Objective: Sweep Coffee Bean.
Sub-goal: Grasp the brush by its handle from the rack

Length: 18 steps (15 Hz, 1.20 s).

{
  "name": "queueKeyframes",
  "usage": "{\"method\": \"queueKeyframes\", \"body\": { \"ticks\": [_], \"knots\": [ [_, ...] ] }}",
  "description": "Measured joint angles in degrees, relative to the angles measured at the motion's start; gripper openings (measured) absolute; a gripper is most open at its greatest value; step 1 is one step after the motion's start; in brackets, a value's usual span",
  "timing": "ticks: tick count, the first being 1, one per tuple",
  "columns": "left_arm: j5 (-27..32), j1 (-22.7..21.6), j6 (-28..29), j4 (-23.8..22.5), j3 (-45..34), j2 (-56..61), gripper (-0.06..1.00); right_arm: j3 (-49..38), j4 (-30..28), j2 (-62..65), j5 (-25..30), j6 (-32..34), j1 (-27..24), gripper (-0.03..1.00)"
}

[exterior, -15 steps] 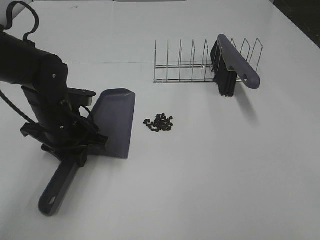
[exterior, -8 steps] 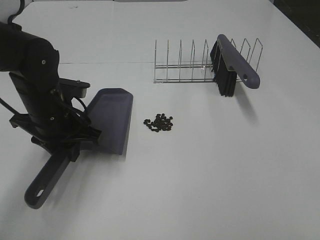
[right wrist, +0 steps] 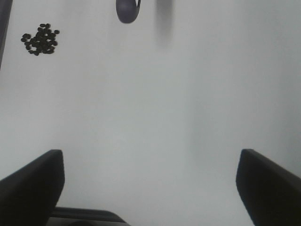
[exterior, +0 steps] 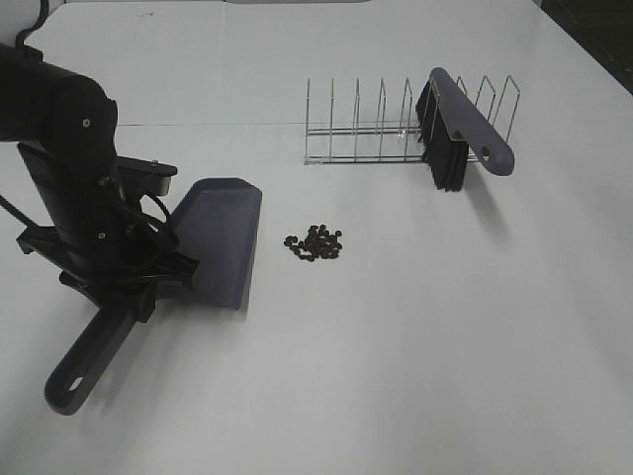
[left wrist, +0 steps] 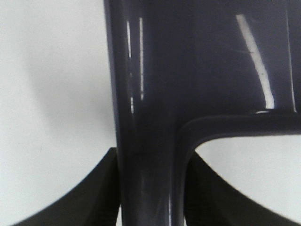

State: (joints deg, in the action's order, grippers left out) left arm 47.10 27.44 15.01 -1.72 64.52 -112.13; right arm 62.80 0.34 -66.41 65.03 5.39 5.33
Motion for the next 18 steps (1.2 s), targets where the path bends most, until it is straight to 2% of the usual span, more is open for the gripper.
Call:
{"method": "queueKeyframes", "body": {
  "ticks": [4, 5, 6, 7, 10, 12, 14, 15, 18],
  "knots": [
    [1.49, 0.00, -0.23, 0.00, 0.00, 0.00, 0.32, 14.84, 0.00, -21.31, -4.35, -2.58, 0.00, 0.84],
    [1.66, 0.00, -0.23, 0.00, 0.00, 0.00, 0.32, 20.00, 0.00, -26.99, -4.01, -2.86, 0.00, 0.84],
    [1.66, 0.00, -0.23, 0.34, 0.00, 0.00, 0.32, 30.65, -0.34, -39.59, -1.15, -3.04, 0.00, 0.84],
    [1.66, 0.00, -0.23, 0.63, 0.00, 0.00, 0.32, 35.81, -0.34, -45.03, 0.17, -3.21, 0.00, 0.84],
    [1.66, 0.00, -0.23, 0.97, 0.00, 0.00, 0.32, 52.94, -0.34, -60.96, 4.01, -3.90, 0.00, 0.84],
    [1.66, 0.00, -0.23, 0.97, 0.00, 0.00, 0.32, 60.62, -0.34, -67.21, 4.53, -4.30, 0.00, 0.84],
    [1.66, 0.00, -0.23, 0.97, 0.00, 0.00, 0.32, 72.02, 0.17, -75.00, 4.58, -4.53, 0.00, 0.83],
    [1.66, 0.00, -0.23, 0.97, 0.00, 0.00, 0.32, 75.40, 1.43, -77.81, 4.53, -4.53, 0.00, 0.81],
    [1.66, 0.00, -0.23, 0.97, 0.00, 0.00, 0.32, 77.06, 3.78, -81.19, 4.58, -4.70, -0.06, 0.77]
  ]
}}
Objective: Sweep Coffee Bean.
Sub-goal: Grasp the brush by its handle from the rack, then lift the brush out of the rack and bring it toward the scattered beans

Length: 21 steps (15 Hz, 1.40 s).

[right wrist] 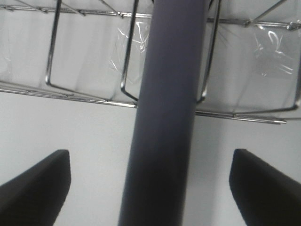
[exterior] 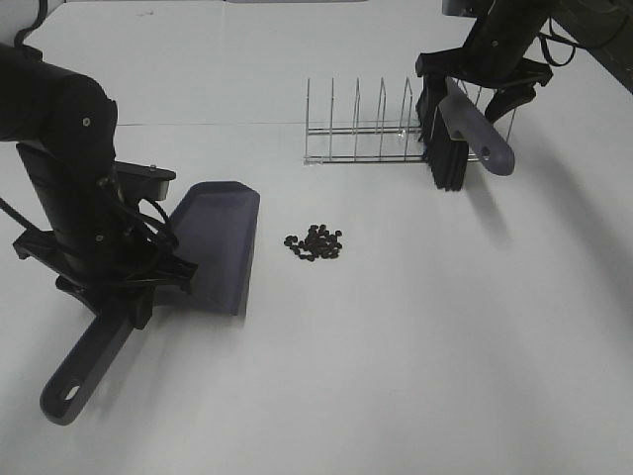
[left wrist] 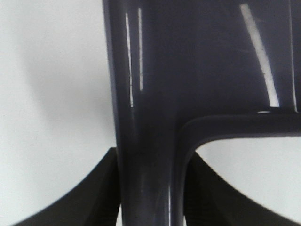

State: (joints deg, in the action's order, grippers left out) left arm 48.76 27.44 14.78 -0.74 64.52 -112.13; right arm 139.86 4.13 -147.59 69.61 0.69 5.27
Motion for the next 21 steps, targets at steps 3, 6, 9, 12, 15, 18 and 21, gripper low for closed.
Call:
{"method": "queueKeyframes", "body": {
  "ticks": [3, 6, 9, 12, 15, 18, 21],
  "knots": [
    [0.00, 0.00, 0.00, -0.63, 0.00, 0.00, 0.32, 0.00, 0.34, -1.83, 0.17, 0.00, 0.00, 0.75],
    [0.00, 0.00, 0.00, -0.92, 0.00, 0.00, 0.32, 0.00, 0.46, -1.83, 0.17, 0.00, 0.00, 0.66],
    [0.00, 0.00, 0.00, -1.03, 0.00, 0.00, 0.32, 0.00, 0.92, -1.83, 0.17, -0.69, 0.00, 0.30],
    [0.00, 0.00, 0.00, -1.03, 0.00, 0.00, 0.32, 0.00, 0.63, -1.83, 0.52, -0.69, -0.29, 0.28],
    [-0.29, 0.00, 0.00, -1.03, 0.00, 0.00, 0.32, 0.00, 0.80, -1.83, 0.52, -0.69, -0.29, 0.28],
    [-0.92, 0.00, 0.00, -1.03, 0.00, 0.00, 0.32, -0.52, 2.69, -0.63, 0.92, 1.03, -0.40, 0.28],
    [-2.41, 0.00, 0.00, -1.03, 0.00, 0.00, 0.32, -6.65, 2.06, 5.27, 0.80, 2.06, 0.74, 0.28]
  ]
}}
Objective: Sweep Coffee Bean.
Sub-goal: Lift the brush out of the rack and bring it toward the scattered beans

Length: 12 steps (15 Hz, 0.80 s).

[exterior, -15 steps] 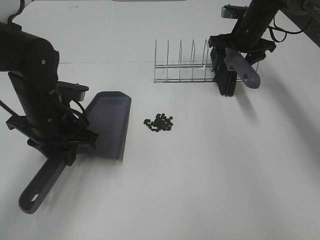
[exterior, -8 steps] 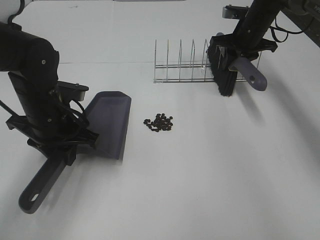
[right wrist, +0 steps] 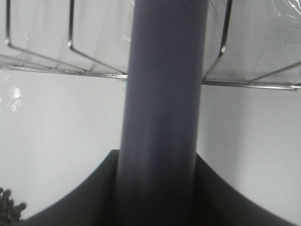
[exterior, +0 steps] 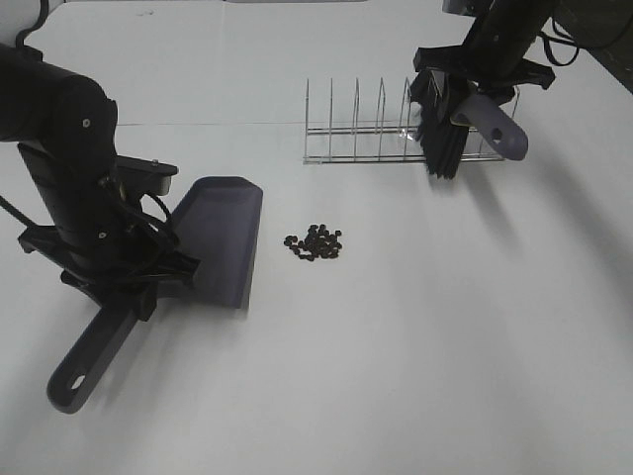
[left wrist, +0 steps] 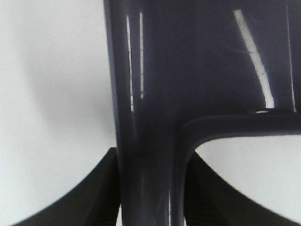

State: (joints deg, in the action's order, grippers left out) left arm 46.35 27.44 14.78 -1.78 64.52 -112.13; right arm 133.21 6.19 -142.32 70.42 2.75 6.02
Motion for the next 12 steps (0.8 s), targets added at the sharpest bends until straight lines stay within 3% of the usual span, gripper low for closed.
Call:
{"method": "queueKeyframes", "body": {
  "ticks": [9, 12],
  "knots": [
    [-1.83, 0.11, 1.26, -2.01, 0.00, 0.00, 0.32, -29.79, -5.61, 26.93, 0.11, 1.55, 7.16, 0.28],
    [-2.86, 2.29, 1.26, -4.13, 0.00, -0.17, 0.32, -40.85, -16.21, 34.38, 0.34, 8.82, 13.12, 0.28]
  ]
}}
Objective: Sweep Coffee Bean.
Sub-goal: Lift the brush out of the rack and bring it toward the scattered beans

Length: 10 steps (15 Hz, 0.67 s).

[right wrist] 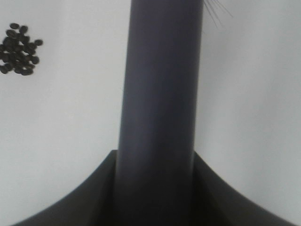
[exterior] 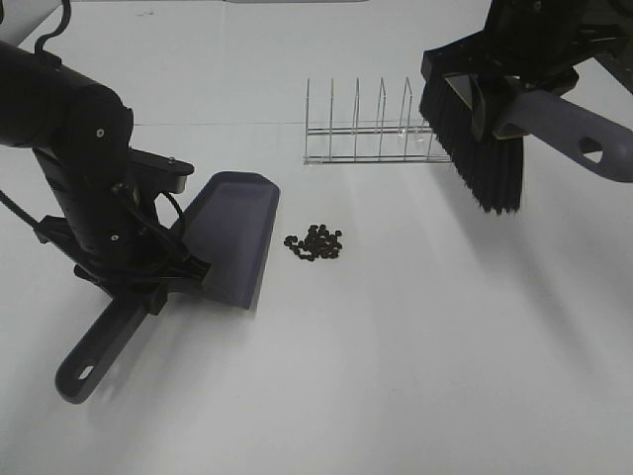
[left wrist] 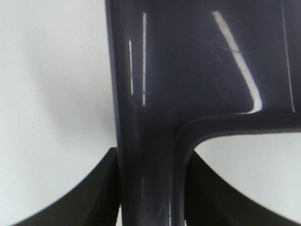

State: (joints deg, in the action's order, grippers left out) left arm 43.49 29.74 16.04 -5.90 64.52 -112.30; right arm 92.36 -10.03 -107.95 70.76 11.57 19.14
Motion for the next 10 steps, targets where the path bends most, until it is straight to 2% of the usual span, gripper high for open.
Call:
{"method": "queueKeyframes", "body": {
  "ticks": [3, 7, 10],
  "knots": [
    [-1.89, 0.00, 0.00, -0.92, 0.00, -2.75, 0.32, -2.58, -5.67, -0.92, -0.63, 5.67, 3.04, 0.28],
    [-2.23, 0.00, 0.00, -0.92, 0.00, -4.24, 0.32, -2.46, -13.24, -6.47, -1.15, 6.47, 3.55, 0.28],
    [-2.29, 0.00, 0.00, -1.03, 0.06, -4.70, 0.32, -2.46, -14.67, -10.94, -2.18, 9.40, 3.55, 0.28]
  ]
}}
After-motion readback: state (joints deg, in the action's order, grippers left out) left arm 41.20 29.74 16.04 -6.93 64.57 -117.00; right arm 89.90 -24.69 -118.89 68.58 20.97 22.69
